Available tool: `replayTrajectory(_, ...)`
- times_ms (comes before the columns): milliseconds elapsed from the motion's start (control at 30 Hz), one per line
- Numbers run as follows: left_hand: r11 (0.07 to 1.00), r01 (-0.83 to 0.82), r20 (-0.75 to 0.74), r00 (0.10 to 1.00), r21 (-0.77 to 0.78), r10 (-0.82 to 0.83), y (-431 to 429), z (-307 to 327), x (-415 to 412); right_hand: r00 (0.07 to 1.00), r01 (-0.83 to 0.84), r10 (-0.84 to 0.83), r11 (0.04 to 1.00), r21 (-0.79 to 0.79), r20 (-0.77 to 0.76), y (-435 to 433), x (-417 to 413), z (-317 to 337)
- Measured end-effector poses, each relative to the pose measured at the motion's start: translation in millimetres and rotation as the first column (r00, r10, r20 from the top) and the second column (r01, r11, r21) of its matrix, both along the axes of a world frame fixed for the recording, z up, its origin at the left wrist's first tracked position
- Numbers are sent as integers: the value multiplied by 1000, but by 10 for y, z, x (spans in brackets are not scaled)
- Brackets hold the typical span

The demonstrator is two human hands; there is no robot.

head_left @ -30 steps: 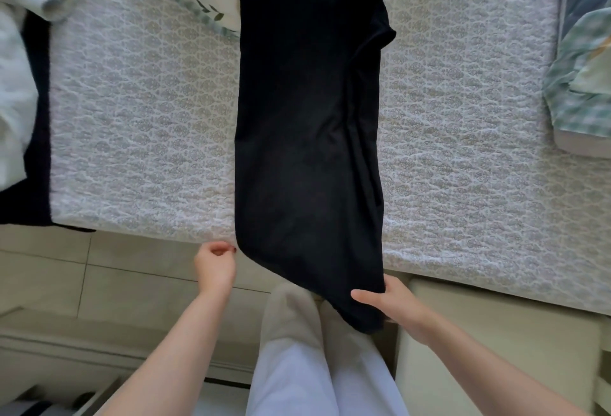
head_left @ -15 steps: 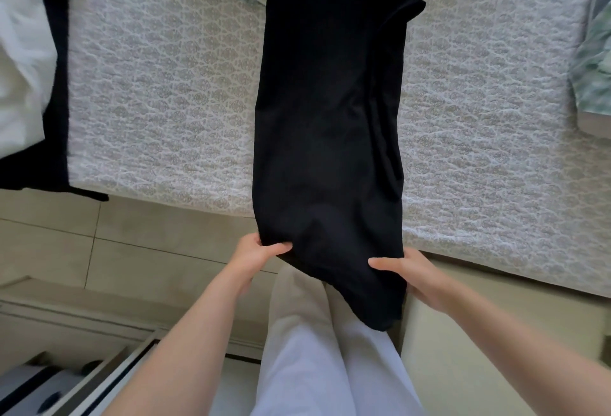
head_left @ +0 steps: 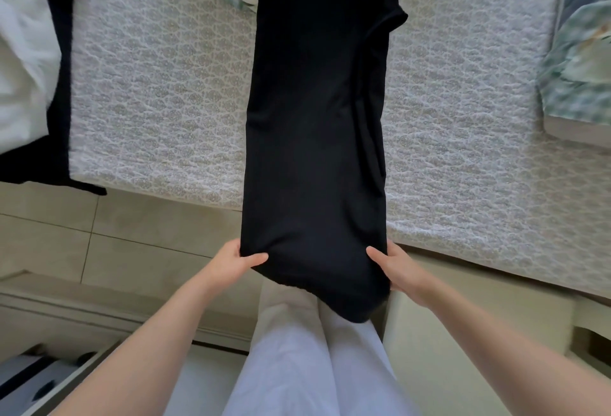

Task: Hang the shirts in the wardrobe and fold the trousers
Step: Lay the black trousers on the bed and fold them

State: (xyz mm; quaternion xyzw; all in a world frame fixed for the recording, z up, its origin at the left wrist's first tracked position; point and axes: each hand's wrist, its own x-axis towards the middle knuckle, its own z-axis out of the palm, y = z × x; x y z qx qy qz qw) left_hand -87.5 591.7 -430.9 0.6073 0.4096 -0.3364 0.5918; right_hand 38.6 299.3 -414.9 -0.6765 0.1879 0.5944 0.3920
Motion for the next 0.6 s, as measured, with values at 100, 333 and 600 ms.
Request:
replayTrajectory(100, 1000, 13, 24, 1000, -4, -13, 33, 64, 15, 985, -60, 68, 997, -54, 161, -19, 13, 39)
replayTrajectory(333, 1000, -12, -48, 999, -22, 11, 87, 266, 38, 993, 95, -88, 992, 84, -82, -75, 42, 172)
replayTrajectory(600, 999, 34, -82, 996, -8, -34, 155, 484, 17, 994, 102, -93, 970, 222, -53, -188, 167, 399)
